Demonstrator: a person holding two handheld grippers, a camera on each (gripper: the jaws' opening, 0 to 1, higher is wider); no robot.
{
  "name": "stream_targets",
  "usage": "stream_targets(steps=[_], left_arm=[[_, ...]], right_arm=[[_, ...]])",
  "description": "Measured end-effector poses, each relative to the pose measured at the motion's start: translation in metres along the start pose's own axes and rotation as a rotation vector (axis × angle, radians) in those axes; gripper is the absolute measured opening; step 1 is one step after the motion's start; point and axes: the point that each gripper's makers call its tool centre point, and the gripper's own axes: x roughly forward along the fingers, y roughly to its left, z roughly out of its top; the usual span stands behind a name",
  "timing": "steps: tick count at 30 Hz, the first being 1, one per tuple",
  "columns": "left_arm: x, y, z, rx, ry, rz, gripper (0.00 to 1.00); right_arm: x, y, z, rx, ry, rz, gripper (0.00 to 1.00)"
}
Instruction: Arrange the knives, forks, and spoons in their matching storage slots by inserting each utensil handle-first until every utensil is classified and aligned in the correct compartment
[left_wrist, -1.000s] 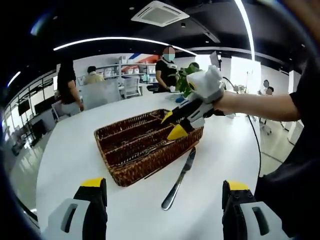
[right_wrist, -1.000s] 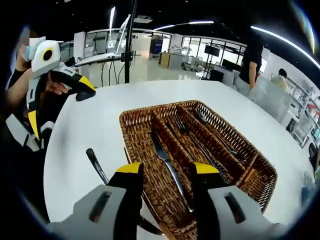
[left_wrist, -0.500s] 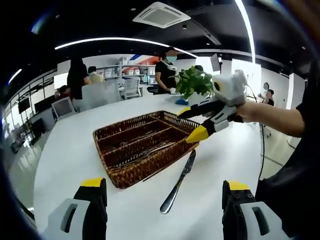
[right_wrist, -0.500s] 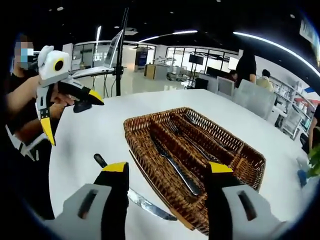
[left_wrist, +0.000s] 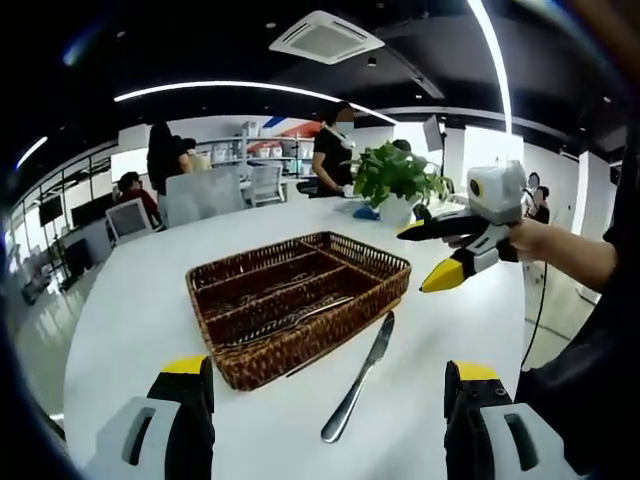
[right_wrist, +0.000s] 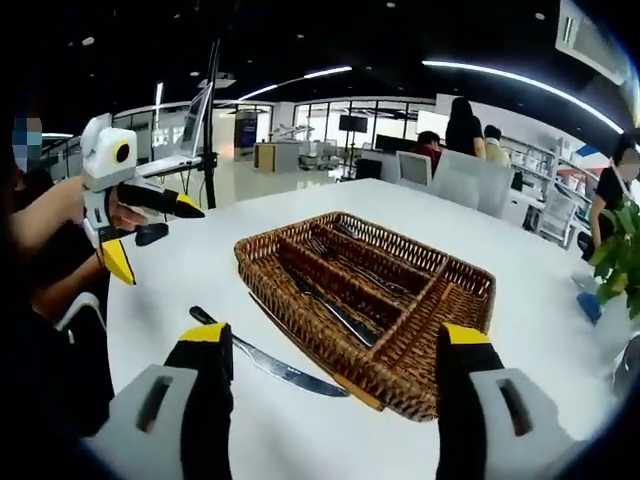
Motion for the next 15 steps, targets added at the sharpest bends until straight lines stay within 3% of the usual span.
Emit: stream_targets(steps=[5,15], left_arm=[[0.002,-0.004,0.003,0.01,-0.003,-0.013,1.0],[0.001,-0.003,0.004,0.012,-0.013,-0.004,1.0]], right_arm=[[-0.014,-0.005,-0.004,0.039,-0.016,-0.034,0.99],[-0.034,-0.012,-0.021,0.088,0.0,-0.066,1.0]])
